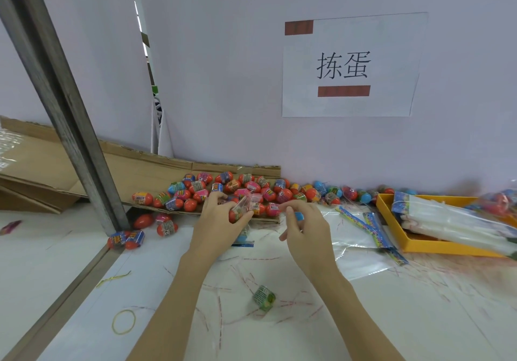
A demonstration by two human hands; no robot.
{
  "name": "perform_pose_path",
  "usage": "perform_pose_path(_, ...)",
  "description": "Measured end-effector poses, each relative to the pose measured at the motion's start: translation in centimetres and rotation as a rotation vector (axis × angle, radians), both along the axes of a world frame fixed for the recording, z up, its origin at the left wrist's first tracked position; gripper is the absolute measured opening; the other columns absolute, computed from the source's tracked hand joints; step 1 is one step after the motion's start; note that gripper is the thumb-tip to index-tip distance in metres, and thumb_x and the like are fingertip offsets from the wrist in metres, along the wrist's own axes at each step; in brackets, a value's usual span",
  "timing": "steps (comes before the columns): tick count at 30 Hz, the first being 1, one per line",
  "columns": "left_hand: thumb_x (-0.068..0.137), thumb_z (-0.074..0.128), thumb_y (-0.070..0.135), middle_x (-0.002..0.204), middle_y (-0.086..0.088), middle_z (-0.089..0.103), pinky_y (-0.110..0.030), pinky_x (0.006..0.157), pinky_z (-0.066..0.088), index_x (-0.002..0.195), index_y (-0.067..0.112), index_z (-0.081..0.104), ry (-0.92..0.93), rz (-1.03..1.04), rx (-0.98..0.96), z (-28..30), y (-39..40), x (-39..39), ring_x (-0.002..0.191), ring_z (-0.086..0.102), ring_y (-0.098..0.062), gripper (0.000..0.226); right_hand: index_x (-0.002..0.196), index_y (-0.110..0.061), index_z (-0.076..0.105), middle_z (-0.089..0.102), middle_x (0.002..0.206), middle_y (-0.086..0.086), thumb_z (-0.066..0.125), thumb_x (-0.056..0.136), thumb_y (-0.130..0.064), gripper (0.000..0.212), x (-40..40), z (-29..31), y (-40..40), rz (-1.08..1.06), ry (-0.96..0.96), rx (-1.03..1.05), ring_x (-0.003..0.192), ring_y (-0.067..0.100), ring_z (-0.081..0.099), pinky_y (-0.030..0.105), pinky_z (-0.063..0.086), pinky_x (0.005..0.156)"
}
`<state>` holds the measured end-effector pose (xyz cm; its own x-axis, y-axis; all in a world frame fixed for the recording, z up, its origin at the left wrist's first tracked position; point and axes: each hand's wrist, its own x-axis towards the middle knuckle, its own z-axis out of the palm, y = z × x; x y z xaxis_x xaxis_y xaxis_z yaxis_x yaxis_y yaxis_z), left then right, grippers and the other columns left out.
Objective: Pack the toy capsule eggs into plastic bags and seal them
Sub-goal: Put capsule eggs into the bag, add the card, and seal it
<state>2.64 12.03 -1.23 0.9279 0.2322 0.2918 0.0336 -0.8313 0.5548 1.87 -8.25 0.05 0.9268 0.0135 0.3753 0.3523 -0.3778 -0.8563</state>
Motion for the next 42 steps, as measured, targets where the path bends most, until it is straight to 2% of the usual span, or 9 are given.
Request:
perform_pose_path(7, 0.094, 0.074, 0.046, 0.136, -0.002, 0.049, -0.025, 0.096, 0.039, 0.117, 0.013, 0.075, -0.167, 0.018, -0.131, 0.3, -0.6, 0.0, 0.116, 0.047, -0.010, 0.040, 0.111, -0.022, 0.068, 0.061, 0.109, -0.008, 0.051, 0.107, -0.017, 0.018, 0.2, -0.4, 0.1, 0.022, 0.036, -0.001, 0.066, 0.009, 0.069, 0.009, 0.048, 0.062)
perform_pose_path(11, 0.092, 0.075, 0.051, 0.129, 0.007, 0.059, -0.033, 0.100, 0.048, 0.118, 0.028, 0.076, -0.255, -0.011, -0.394, 1.8, -1.6, -0.4, 0.113, 0.055, -0.009, 0.034, 0.111, -0.028, 0.067, 0.067, 0.108, -0.012, 0.054, 0.106, -0.011, 0.022, 0.2, -0.8, 0.0, 0.079, 0.054, 0.039, 0.065, 0.006, 0.071, 0.017, 0.050, 0.058)
perform_pose_path(15, 0.083, 0.078, 0.058, 0.097, -0.004, 0.078, -0.053, 0.089, 0.061, 0.107, 0.038, 0.079, -0.140, -0.206, -0.858, 3.0, -3.4, -1.5, 0.092, 0.074, -0.031, 0.032, 0.132, -0.031, 0.064, 0.067, 0.116, -0.011, 0.059, 0.101, -0.002, 0.043, -0.1, -0.7, 0.3, 0.139, 0.017, 0.020, 0.083, 0.008, 0.070, 0.031, 0.061, 0.066)
perform_pose_path(18, 0.079, 0.081, 0.052, 0.108, -0.009, 0.079, -0.051, 0.094, 0.061, 0.110, 0.031, 0.081, 0.004, -0.317, -1.050, 3.3, -4.3, -1.7, 0.104, 0.076, -0.032, 0.037, 0.138, -0.031, 0.062, 0.060, 0.120, -0.010, 0.068, 0.093, 0.004, 0.057, -0.1, -0.5, 0.2, 0.161, -0.030, -0.013, 0.087, 0.004, 0.066, 0.020, 0.057, 0.072)
perform_pose_path(22, 0.082, 0.080, 0.051, 0.109, 0.000, 0.080, -0.027, 0.072, 0.061, 0.112, 0.034, 0.080, 0.081, -0.396, -1.013, 3.5, -4.6, -2.2, 0.097, 0.077, -0.017, 0.035, 0.130, -0.028, 0.066, 0.055, 0.117, -0.005, 0.076, 0.086, 0.004, 0.055, 0.0, -0.5, -0.2, 0.107, -0.070, -0.118, 0.084, 0.003, 0.063, 0.011, 0.050, 0.075)
perform_pose_path(27, 0.085, 0.079, 0.049, 0.116, -0.003, 0.078, -0.044, 0.089, 0.063, 0.119, 0.033, 0.078, 0.083, -0.398, -1.024, 3.6, -4.4, -2.1, 0.108, 0.076, -0.025, 0.037, 0.134, -0.019, 0.064, 0.055, 0.117, -0.004, 0.069, 0.096, -0.005, 0.041, -0.1, -0.4, 0.2, 0.099, -0.124, -0.068, 0.090, 0.001, 0.061, 0.016, 0.054, 0.077)
perform_pose_path(32, 0.070, 0.085, 0.058, 0.101, -0.009, 0.080, -0.035, 0.069, 0.064, 0.107, 0.028, 0.080, -0.033, -0.241, -1.065, 3.4, -4.1, -1.7, 0.095, 0.078, -0.025, 0.048, 0.127, -0.014, 0.068, 0.069, 0.109, -0.005, 0.069, 0.098, -0.017, 0.029, 0.6, -0.5, 0.0, 0.010, -0.073, 0.044, 0.091, -0.010, 0.062, 0.008, 0.050, 0.069)
perform_pose_path(35, 0.071, 0.089, 0.055, 0.091, -0.006, 0.077, -0.028, 0.058, 0.058, 0.104, 0.029, 0.076, -0.091, -0.203, -0.889, 2.9, -3.6, -1.4, 0.076, 0.073, -0.018, 0.044, 0.120, -0.018, 0.073, 0.074, 0.099, -0.007, 0.068, 0.099, -0.020, 0.022, 0.9, -0.4, -0.6, -0.012, 0.015, 0.176, 0.089, 0.005, 0.069, 0.024, 0.060, 0.078)
perform_pose_path(42, 0.068, 0.091, 0.060, 0.105, 0.023, 0.074, -0.017, 0.078, 0.054, 0.110, 0.041, 0.065, -0.074, -0.279, -0.546, 2.0, -4.1, -1.3, 0.097, 0.068, 0.006, 0.053, 0.099, -0.023, 0.073, 0.072, 0.083, -0.004, 0.062, 0.102, -0.024, 0.012, 0.7, 0.5, -0.9, 0.009, 0.097, 0.440, 0.080, 0.018, 0.069, 0.024, 0.055, 0.068)
